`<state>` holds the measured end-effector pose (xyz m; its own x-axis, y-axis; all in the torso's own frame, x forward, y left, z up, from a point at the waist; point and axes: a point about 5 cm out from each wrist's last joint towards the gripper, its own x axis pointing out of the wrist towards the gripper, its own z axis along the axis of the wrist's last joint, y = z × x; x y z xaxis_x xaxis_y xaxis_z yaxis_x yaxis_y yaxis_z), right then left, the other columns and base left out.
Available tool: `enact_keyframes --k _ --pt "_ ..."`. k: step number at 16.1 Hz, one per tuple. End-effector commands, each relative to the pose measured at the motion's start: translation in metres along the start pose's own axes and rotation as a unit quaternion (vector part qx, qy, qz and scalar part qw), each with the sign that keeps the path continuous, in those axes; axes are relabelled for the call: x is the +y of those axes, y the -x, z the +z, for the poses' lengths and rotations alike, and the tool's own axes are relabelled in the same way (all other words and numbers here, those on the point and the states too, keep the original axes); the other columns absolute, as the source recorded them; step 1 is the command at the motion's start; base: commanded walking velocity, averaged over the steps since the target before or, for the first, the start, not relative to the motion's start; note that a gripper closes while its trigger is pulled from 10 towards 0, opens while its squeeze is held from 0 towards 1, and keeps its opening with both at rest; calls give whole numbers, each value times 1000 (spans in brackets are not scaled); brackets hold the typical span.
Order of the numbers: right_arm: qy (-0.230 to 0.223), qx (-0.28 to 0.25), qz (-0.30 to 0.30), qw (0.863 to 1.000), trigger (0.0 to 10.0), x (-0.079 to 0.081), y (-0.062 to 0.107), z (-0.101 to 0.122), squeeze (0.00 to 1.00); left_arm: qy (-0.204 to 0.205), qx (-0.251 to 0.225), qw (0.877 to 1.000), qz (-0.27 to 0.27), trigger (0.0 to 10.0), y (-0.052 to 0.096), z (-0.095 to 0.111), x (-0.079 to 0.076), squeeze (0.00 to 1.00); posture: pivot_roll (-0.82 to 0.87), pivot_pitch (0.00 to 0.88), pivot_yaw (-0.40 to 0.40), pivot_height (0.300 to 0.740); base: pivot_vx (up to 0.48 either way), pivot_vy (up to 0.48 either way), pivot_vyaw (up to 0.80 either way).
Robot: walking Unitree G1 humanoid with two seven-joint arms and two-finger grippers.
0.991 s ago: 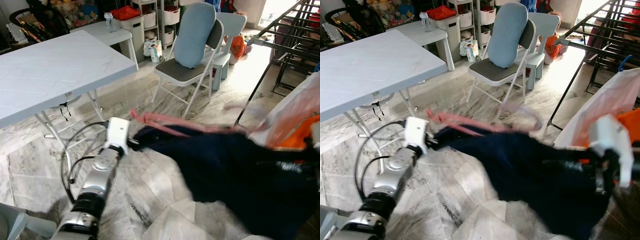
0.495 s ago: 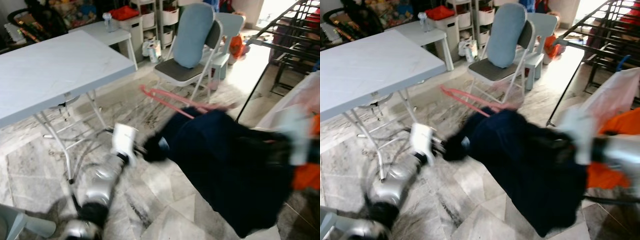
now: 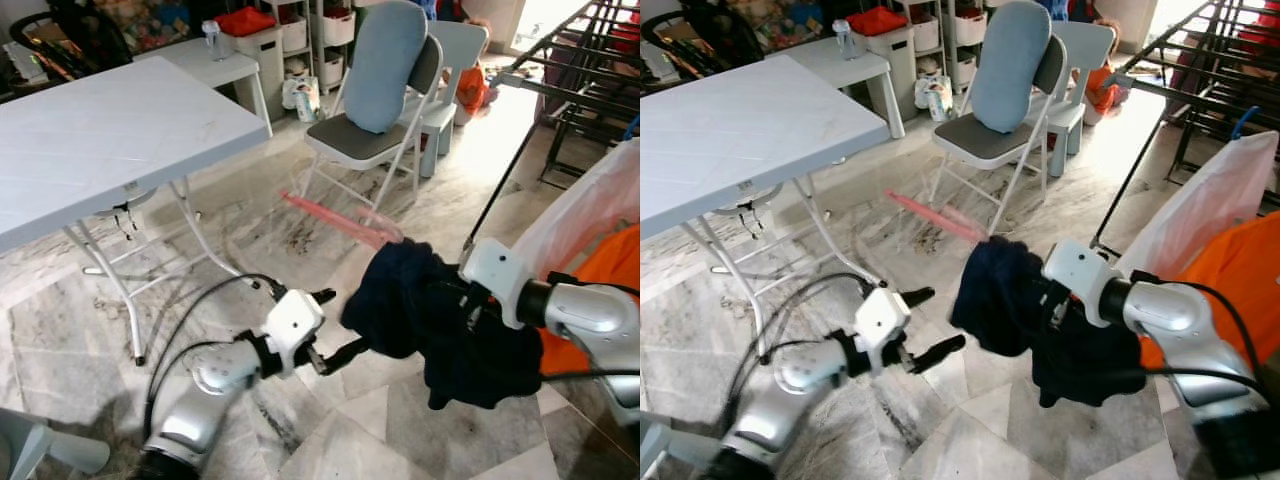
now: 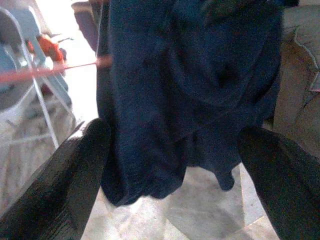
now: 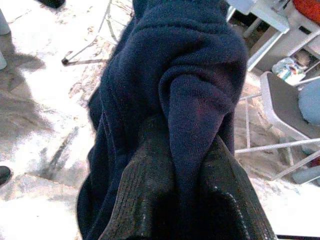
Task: Hang hanger
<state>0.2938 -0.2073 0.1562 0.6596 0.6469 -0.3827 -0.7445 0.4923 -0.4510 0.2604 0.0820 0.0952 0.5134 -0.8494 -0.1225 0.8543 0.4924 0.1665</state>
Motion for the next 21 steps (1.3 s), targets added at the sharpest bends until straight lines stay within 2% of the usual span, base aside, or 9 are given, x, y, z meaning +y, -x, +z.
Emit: enact_keyframes --k 1,6,8,10,14,15,16,18,21 --pt "43 -22 7 999 10000 -5 -8 7 0 -19 -14 999 -24 10000 13 12 4 1000 -159 0 40 740 0 0 0" --pt "67 6 98 993 10000 6 -14 -8 0 15 -22 999 -40 10000 38 21 21 1000 -129 0 33 740 0 0 0" --pt "84 8 150 985 10000 10 -10 -14 0 -14 7 1000 -21 10000 51 14 35 1000 -129 0 33 740 0 0 0" --pt "77 -8 184 980 10000 4 -2 -9 0 -42 35 998 -29 10000 60 8 40 1000 -131 0 30 740 0 0 0" --pt "79 -23 226 971 10000 -5 5 3 0 -75 59 994 -45 10000 58 -2 42 1000 -139 0 34 740 0 0 0" --pt "82 -33 248 965 10000 -3 6 7 0 -97 63 992 -55 10000 56 -4 42 55 -139 0 34 740 0 0 0" --pt "85 -35 257 962 10000 -2 6 9 0 -109 60 991 -53 10000 53 -3 44 0 -145 0 32 740 0 0 0" --pt "106 -24 262 959 10000 -2 1 8 0 -131 34 990 -39 10000 44 7 52 0 -149 0 30 740 0 0 0" --pt "179 -19 185 966 10000 -10 -24 7 0 -155 25 987 -43 10000 35 13 57 0 -148 0 29 740 0 0 0"
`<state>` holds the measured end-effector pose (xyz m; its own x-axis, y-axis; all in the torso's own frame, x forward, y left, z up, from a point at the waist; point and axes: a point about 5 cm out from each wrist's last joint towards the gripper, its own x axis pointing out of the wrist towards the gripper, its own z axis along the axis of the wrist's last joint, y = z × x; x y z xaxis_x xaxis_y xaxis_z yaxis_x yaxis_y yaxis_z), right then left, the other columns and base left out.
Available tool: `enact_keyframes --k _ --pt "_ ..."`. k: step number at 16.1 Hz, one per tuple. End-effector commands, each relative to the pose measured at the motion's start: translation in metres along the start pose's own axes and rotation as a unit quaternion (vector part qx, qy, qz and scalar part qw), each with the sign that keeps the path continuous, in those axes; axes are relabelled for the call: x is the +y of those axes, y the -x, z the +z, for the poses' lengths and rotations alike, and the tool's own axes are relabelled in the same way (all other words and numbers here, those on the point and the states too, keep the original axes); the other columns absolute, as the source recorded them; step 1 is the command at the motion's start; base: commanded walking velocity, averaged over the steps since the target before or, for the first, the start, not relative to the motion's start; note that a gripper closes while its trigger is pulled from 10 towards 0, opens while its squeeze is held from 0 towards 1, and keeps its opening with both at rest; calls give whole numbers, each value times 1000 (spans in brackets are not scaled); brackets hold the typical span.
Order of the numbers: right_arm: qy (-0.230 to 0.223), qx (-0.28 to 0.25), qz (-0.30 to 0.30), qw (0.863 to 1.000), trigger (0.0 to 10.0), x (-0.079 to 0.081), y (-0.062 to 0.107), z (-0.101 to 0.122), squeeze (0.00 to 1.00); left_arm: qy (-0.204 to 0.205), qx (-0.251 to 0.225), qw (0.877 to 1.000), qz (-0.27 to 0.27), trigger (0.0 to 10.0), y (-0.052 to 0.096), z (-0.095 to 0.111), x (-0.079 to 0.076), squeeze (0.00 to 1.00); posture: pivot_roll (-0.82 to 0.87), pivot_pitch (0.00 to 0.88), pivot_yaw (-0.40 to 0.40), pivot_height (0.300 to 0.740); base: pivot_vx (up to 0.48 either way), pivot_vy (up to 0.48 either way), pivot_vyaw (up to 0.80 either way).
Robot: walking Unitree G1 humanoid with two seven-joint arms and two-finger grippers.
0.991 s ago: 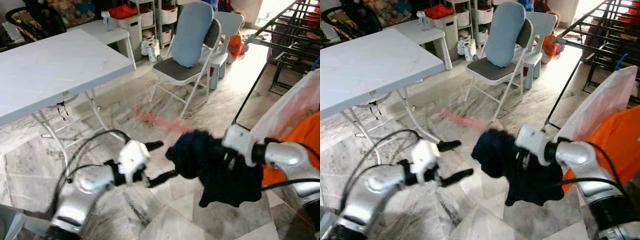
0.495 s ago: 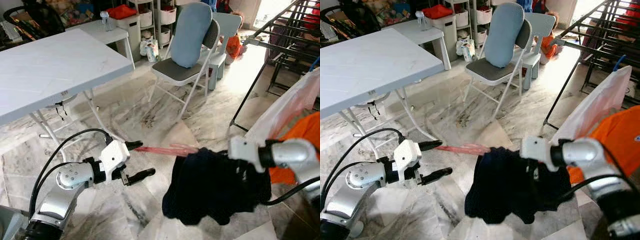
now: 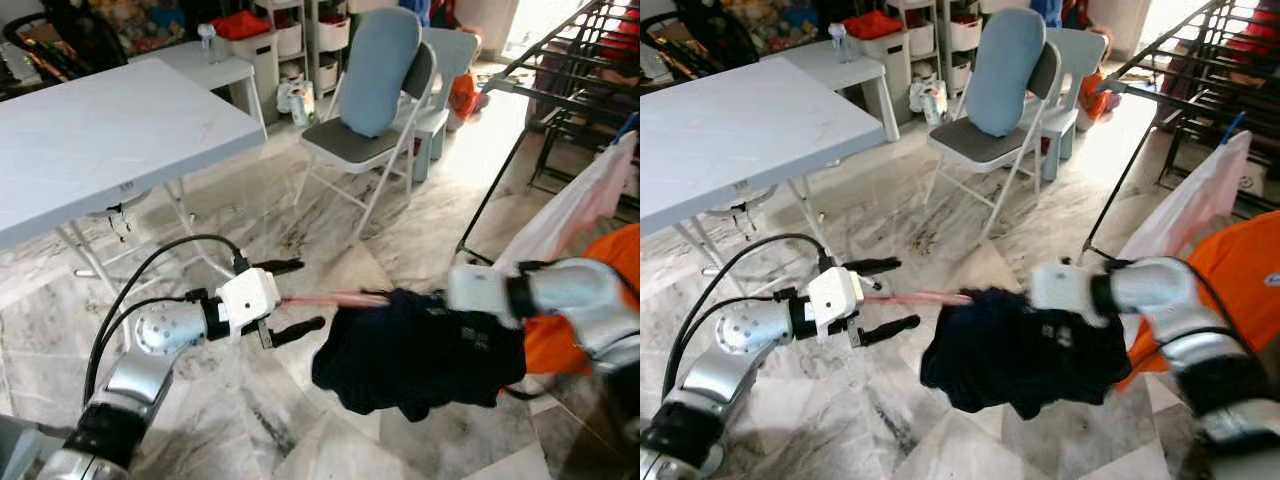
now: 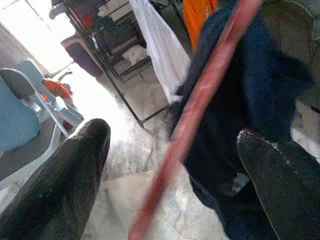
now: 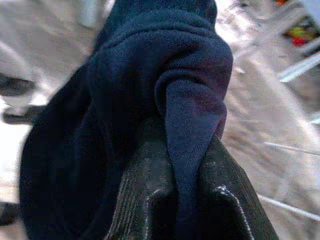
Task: Hang hanger
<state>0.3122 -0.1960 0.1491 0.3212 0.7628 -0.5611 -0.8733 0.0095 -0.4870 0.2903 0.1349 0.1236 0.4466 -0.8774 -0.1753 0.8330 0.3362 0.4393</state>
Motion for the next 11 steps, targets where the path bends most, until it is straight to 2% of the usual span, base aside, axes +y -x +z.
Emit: enact_keyframes --k 1,3,5,6,7,8,9,10,11 --pt "35 -4 -32 999 10000 -12 -3 7 0 -4 12 1000 -9 10000 0 -4 -1 0 -148 0 30 740 0 0 0" --pt "47 -36 -26 998 10000 -12 -9 15 0 -13 18 1000 -20 10000 -1 -8 -6 0 -145 0 29 740 0 0 0" --pt "71 -42 21 996 10000 -3 -7 14 0 -19 16 999 -22 10000 0 -9 -6 0 -139 0 25 740 0 0 0" --pt "73 -41 25 996 10000 -3 -6 13 0 -20 15 999 -23 9294 0 -9 -5 0 -139 0 25 740 0 0 0" --pt "72 -38 37 996 10000 0 -5 11 0 -19 5 1000 -20 7373 -1 -6 -4 0 -142 0 24 740 0 0 0" --pt "77 -33 37 996 10000 -1 -3 10 0 -18 -6 1000 -23 0 -4 -2 -2 0 -142 0 24 740 0 0 0" --pt "77 -18 27 997 10000 -3 -4 7 0 -24 -8 999 -23 0 -5 -1 -1 0 -149 0 27 740 0 0 0" --pt "86 4 9 996 10000 -7 -6 3 0 -28 -9 999 -21 10000 -8 0 0 0 -149 0 27 740 0 0 0" --pt "82 6 -12 997 10000 -9 -8 1 0 -29 -11 999 -17 10000 -9 1 1 0 -151 0 28 740 0 0 0"
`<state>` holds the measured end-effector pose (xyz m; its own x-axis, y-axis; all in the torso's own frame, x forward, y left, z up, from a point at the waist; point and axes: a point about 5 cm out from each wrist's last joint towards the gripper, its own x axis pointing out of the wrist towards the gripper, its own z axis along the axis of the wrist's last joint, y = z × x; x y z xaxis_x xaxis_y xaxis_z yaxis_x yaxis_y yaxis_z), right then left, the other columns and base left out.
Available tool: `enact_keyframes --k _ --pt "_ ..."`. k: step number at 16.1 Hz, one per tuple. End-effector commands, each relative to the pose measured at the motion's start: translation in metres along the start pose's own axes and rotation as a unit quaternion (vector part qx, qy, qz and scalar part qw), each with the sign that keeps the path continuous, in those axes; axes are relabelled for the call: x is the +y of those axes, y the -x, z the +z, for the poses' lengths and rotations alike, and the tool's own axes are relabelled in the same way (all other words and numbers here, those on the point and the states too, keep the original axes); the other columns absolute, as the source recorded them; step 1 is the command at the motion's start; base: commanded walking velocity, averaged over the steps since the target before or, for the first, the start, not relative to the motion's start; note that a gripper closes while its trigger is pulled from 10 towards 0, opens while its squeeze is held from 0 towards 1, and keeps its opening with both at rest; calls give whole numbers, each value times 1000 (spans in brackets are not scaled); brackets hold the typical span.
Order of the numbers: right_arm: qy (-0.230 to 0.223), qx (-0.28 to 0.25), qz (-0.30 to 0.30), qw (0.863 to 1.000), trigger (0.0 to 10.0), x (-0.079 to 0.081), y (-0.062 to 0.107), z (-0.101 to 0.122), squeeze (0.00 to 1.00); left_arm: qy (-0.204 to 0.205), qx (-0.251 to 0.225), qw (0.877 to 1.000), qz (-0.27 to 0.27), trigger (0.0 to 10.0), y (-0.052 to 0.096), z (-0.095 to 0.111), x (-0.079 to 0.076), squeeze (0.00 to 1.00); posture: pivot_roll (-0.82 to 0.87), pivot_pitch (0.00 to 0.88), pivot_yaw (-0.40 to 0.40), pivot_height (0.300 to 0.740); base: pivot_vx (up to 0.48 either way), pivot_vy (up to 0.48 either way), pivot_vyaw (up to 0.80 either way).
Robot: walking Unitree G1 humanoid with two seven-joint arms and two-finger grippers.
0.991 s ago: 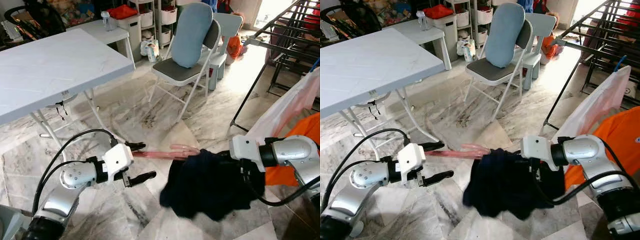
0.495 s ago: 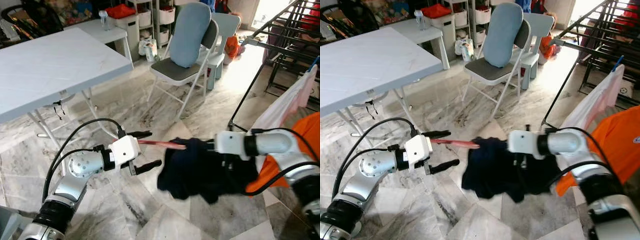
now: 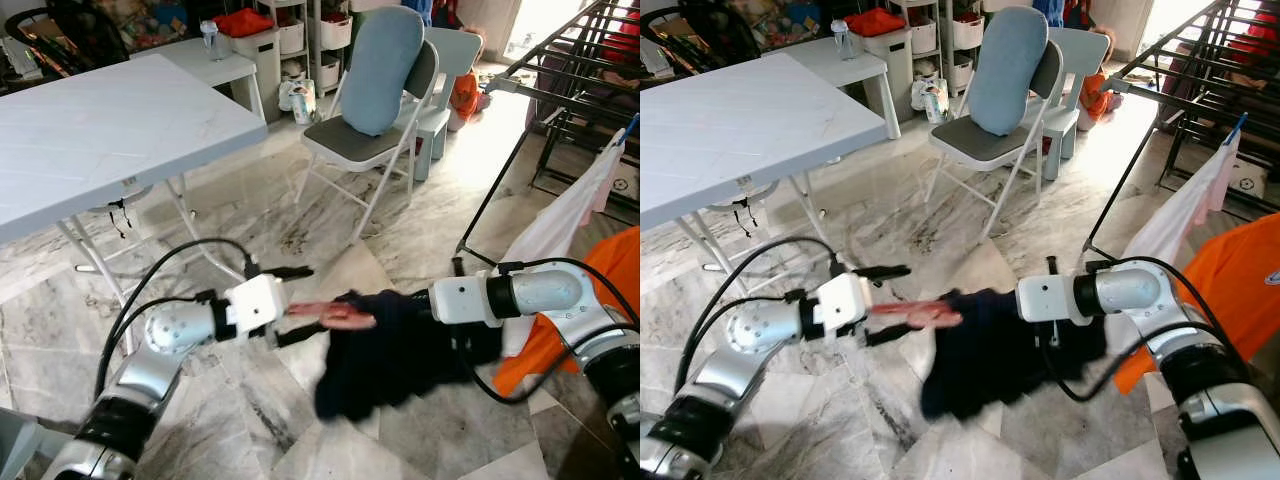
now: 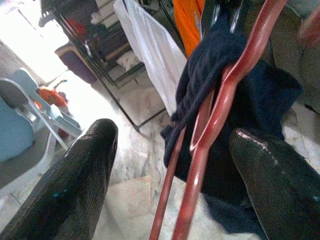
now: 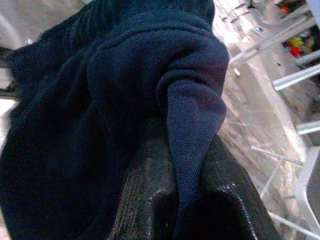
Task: Hang hanger
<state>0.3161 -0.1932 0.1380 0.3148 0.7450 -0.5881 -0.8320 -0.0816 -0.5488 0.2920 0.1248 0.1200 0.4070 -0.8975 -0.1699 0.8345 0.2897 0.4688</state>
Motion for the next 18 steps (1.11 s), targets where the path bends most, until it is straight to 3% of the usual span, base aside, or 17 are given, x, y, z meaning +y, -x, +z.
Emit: enact_keyframes --k 1,5,9,10,13,18 --pt "25 -23 -43 999 10000 -13 1 10 0 1 -1 1000 18 10000 0 1 6 0 -150 0 29 740 0 0 0" --pt "33 -43 -53 997 10000 -9 -4 13 0 35 -9 997 71 10000 -2 -3 7 0 -152 0 36 740 0 0 600" --pt "9 -63 -82 995 10000 -8 -10 16 0 81 34 979 185 10000 -8 -14 15 0 -150 0 38 740 0 0 800" --pt "3 -69 -87 994 10000 -7 -12 17 0 89 33 977 193 10000 -9 -14 13 0 -149 0 42 740 0 0 800" --pt "-10 -64 -76 995 10000 -2 -11 13 0 89 22 988 123 10000 -12 -10 0 0 -149 0 48 740 0 0 267" --pt "-1 -27 -58 998 10000 -4 0 4 0 87 41 993 66 10000 -9 -11 3 0 -154 0 59 740 0 0 0"
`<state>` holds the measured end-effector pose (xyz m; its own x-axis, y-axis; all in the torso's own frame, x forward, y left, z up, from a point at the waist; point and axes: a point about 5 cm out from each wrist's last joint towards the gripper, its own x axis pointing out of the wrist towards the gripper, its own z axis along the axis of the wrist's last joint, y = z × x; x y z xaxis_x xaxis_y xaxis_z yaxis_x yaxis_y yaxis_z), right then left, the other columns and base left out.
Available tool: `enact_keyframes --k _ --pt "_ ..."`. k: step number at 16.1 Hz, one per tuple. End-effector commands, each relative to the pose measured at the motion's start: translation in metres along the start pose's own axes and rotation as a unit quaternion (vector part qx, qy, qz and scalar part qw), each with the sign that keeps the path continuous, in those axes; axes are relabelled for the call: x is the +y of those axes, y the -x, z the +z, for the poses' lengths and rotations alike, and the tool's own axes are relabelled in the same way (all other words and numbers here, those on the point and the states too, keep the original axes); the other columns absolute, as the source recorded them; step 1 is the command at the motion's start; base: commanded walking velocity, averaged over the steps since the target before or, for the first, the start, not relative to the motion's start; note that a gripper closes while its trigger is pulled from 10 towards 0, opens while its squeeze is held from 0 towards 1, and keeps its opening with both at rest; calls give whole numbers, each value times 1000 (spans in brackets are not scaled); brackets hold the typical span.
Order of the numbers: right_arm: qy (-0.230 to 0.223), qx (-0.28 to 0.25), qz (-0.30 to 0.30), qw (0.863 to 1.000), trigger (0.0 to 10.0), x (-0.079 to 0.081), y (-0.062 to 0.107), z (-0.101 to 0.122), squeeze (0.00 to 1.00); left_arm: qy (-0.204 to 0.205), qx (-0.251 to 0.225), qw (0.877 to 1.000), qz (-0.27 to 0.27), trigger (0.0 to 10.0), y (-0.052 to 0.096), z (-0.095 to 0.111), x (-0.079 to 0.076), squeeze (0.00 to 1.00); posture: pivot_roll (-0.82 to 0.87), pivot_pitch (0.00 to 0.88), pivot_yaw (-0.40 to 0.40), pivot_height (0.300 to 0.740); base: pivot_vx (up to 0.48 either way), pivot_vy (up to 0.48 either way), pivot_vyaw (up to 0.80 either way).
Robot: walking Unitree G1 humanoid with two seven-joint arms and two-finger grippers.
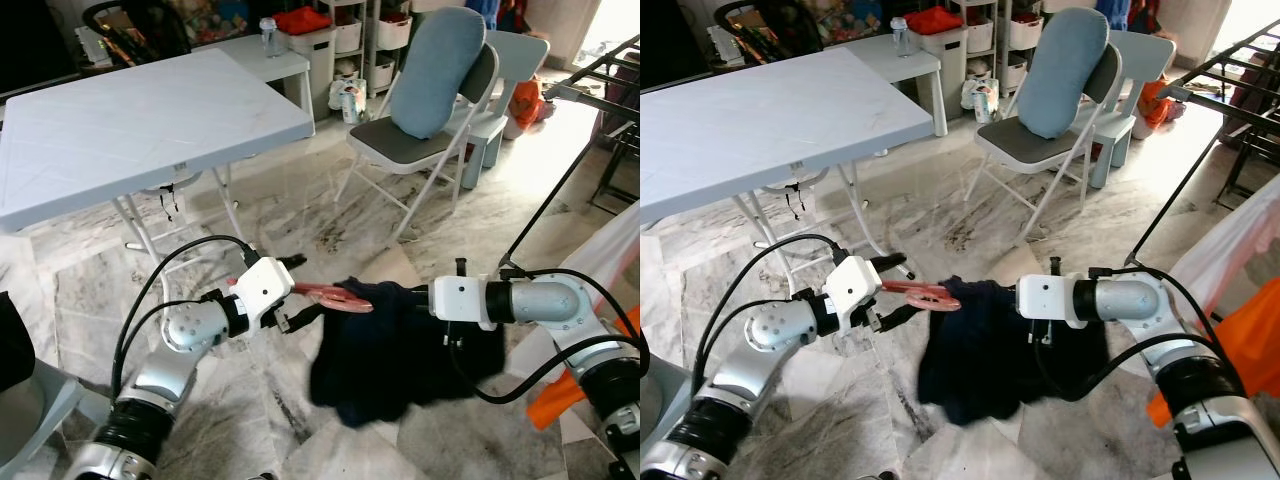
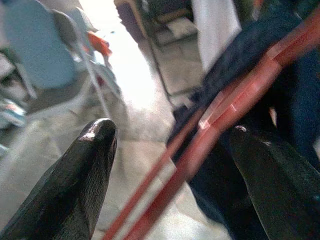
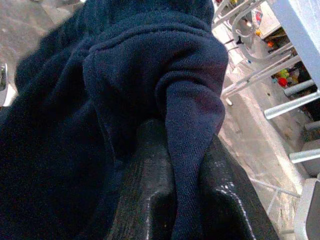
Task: Hang hanger
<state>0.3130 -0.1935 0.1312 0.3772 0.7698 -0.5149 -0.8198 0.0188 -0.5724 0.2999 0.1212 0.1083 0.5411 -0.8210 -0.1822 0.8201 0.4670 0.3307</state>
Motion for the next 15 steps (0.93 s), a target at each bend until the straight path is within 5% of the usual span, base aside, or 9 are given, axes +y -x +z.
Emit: enact_keyframes --k 1,6,8,9,10,15 --pt "16 -6 -10 1000 10000 -15 5 7 0 -2 14 999 -46 10000 2 1 0 0 -155 0 60 740 0 0 0" --pt "14 2 37 999 10000 -14 13 5 0 -59 55 990 -119 10000 14 -1 13 0 -152 0 58 740 0 0 0" --pt "6 11 61 998 10000 -12 17 3 0 -77 44 991 -105 10000 13 3 24 0 -153 0 59 740 0 0 0" --pt "5 12 63 998 10000 -12 18 2 0 -84 40 989 -112 7216 13 5 24 0 -153 0 59 740 0 0 0" --pt "3 12 68 998 10000 -12 18 2 0 -86 32 989 -113 0 10 7 25 0 -159 0 57 740 0 0 0" --pt "1 1 61 998 10000 -17 15 6 0 -96 21 986 -137 0 -4 7 17 0 -161 0 59 740 0 0 0"
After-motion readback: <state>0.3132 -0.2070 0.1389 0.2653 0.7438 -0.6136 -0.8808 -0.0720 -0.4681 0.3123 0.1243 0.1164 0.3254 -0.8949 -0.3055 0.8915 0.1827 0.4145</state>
